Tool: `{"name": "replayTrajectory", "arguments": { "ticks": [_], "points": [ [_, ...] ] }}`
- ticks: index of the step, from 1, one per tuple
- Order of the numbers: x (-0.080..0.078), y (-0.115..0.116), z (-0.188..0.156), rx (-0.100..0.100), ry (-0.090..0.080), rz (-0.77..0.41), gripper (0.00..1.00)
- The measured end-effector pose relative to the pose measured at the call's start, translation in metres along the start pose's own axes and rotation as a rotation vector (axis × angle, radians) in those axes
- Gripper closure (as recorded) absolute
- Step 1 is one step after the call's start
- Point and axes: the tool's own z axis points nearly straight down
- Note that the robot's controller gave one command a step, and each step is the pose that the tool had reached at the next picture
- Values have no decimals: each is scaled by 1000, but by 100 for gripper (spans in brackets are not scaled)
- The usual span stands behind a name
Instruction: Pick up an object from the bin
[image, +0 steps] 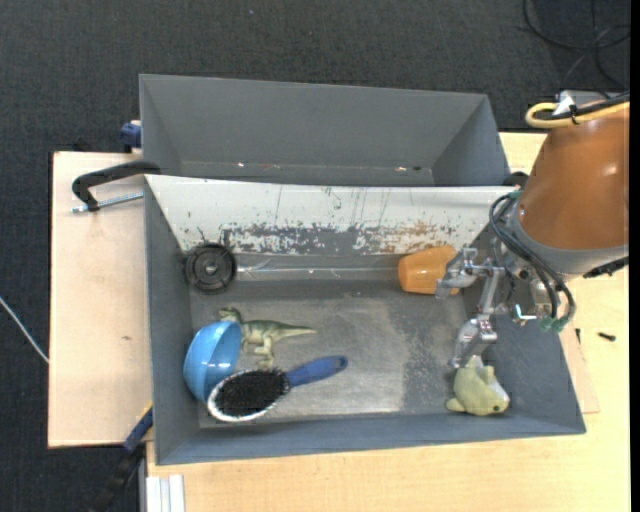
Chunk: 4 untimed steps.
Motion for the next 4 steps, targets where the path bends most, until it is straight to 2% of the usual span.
{"name": "replayTrajectory", "arguments": {
  "ticks": [1,2,3,4],
  "points": [
    [-94,72,63,0,-11,-369,0],
    [-23,121,144,-2,2,-535,0],
    [-27,119,141,2,-7,-531,100],
    [-27,119,141,2,-7,-531,0]
  ]
}}
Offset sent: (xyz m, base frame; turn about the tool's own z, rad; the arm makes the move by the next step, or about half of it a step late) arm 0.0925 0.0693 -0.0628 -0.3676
